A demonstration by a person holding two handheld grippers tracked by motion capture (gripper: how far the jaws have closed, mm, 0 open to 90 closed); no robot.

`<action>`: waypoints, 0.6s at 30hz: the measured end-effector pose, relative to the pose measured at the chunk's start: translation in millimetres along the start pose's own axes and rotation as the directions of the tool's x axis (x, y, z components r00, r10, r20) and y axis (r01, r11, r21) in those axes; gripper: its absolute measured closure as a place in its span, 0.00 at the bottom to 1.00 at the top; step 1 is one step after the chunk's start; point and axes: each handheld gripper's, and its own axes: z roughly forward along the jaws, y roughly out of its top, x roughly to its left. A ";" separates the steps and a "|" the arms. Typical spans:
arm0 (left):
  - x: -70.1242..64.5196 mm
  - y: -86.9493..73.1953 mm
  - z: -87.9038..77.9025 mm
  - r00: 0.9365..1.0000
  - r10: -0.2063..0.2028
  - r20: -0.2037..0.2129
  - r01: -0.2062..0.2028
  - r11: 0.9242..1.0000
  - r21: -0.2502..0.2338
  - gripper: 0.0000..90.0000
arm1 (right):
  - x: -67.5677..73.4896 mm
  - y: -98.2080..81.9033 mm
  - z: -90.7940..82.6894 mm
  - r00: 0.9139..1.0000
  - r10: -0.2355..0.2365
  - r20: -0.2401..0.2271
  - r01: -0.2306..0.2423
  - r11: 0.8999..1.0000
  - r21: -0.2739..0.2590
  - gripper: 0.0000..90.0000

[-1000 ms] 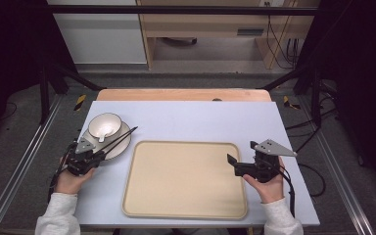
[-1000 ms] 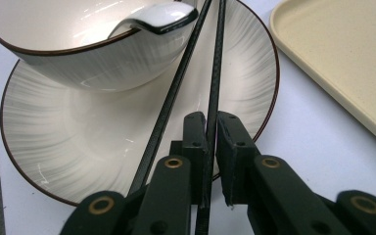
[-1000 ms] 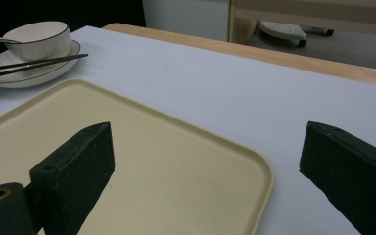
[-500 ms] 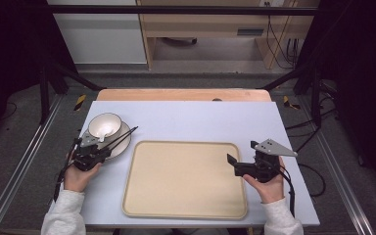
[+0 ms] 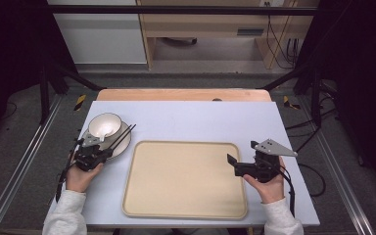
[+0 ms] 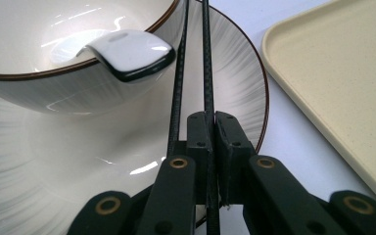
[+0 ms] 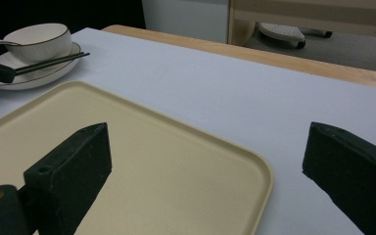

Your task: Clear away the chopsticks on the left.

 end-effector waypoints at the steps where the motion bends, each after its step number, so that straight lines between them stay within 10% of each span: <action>1: -1.1 0.5 -1.2 1.000 -0.001 0.000 0.001 1.000 0.000 0.95 | -0.3 0.2 -0.5 1.000 0.000 0.004 0.000 1.000 -0.003 0.05; 18: -29.4 7.6 -23.6 1.000 -0.028 -0.008 0.028 0.996 -0.090 0.95 | -3.2 2.2 -6.8 1.000 0.004 0.021 -0.004 1.000 -0.019 0.03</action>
